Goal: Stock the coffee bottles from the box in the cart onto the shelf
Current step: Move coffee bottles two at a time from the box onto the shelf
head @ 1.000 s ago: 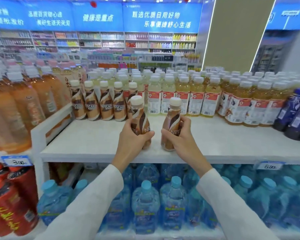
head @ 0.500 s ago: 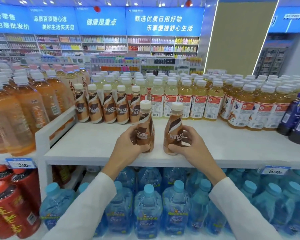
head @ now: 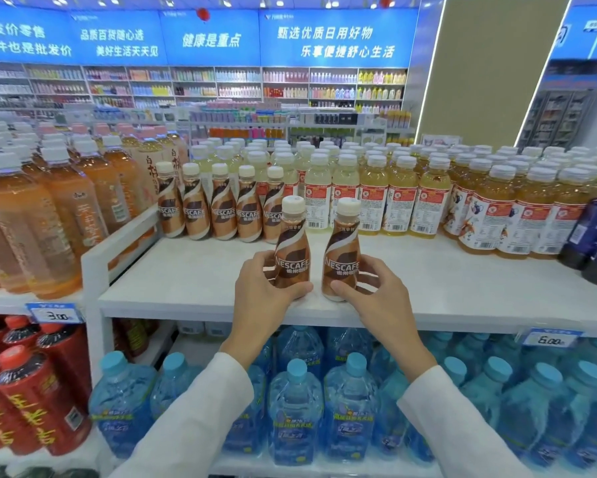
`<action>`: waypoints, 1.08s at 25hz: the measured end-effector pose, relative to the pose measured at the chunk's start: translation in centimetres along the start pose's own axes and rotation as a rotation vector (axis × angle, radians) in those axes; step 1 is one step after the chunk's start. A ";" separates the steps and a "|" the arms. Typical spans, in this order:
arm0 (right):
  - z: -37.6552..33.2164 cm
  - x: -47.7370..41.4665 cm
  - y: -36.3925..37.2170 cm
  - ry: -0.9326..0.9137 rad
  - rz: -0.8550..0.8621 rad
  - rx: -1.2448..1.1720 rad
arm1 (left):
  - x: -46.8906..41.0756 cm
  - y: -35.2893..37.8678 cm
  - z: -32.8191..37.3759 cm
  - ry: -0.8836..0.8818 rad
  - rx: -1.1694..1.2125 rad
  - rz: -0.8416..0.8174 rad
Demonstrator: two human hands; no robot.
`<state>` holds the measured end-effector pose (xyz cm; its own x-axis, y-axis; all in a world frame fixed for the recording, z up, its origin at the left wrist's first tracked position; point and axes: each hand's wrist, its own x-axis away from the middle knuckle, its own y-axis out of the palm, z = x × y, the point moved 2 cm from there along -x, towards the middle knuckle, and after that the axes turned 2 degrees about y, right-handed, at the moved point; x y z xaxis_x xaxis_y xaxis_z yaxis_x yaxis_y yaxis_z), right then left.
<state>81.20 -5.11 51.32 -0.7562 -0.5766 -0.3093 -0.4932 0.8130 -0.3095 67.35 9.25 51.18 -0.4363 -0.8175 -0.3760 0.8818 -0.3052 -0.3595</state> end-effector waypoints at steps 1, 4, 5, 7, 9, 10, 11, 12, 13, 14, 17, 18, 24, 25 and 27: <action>0.0 -0.2 0.2 -0.001 -0.017 -0.012 | 0.1 0.2 0.0 -0.003 0.004 0.009; -0.3 -0.8 1.6 -0.020 -0.036 -0.055 | 0.5 0.0 0.3 -0.004 0.009 0.061; -0.3 -0.8 2.3 -0.027 -0.045 -0.052 | 0.7 -0.2 0.3 -0.004 -0.009 0.081; -0.6 -0.8 4.2 -0.037 -0.059 -0.064 | 0.2 -1.0 -0.4 -0.018 -0.060 0.118; -1.4 -1.0 6.6 -0.045 -0.078 -0.065 | -0.8 -2.8 -1.5 -0.044 -0.098 0.147; -1.8 -1.3 8.0 -0.047 -0.092 -0.060 | -1.5 -3.9 -2.1 -0.057 -0.116 0.162; -2.5 -1.7 9.6 -0.051 -0.109 -0.059 | -2.3 -5.0 -2.7 -0.066 -0.129 0.181; -3.1 -2.1 11.3 -0.055 -0.124 -0.060 | -3.1 -6.1 -3.4 -0.078 -0.135 0.198; -3.9 -2.5 13.2 -0.064 -0.135 -0.066 | -4.0 -7.5 -4.1 -0.096 -0.141 0.212; -4.6 -2.8 15.0 -0.075 -0.140 -0.073 | -4.8 -8.7 -4.6 -0.116 -0.145 0.222; -6.6 -4.1 20.2 -0.087 -0.164 -0.067 | -7.4 -12.2 -6.6 -0.179 -0.132 0.258; -7.0 -4.7 22.0 -0.079 -0.166 -0.059 | -8.3 -13.2 -7.2 -0.192 -0.119 0.264; -7.4 -7.9 28.7 -0.018 -0.118 -0.024 | -13.0 -13.9 -10.3 -0.206 -0.199 0.353; -7.4 -8.1 29.0 -0.013 -0.112 -0.022 | -13.5 -13.6 -10.6 -0.212 -0.238 0.363; -7.5 -8.4 29.5 -0.007 -0.104 -0.021 | -13.8 -13.5 -10.4 -0.229 -0.274 0.381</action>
<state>69.82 24.33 51.50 -0.6978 -0.6581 -0.2829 -0.5775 0.7505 -0.3212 59.57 29.67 52.37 -0.0165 -0.9410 -0.3381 0.8777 0.1484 -0.4556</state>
